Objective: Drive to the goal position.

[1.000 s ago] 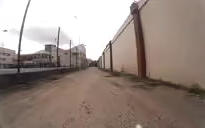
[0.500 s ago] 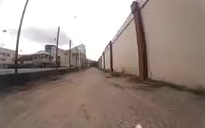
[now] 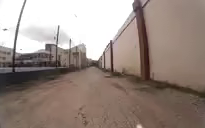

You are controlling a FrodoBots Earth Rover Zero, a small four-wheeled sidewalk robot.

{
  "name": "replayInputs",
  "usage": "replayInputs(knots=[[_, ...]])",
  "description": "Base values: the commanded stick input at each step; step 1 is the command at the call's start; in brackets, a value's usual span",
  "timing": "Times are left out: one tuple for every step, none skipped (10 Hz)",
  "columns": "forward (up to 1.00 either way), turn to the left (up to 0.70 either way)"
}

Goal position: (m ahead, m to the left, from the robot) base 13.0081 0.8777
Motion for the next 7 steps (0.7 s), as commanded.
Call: replayInputs(knots=[[0.3, 0.0], [0.3, 0.0], [0.3, 0.0], [0.3, 0.0], [0.3, 0.0], [0.3, 0.0], [0.3, 0.0]])
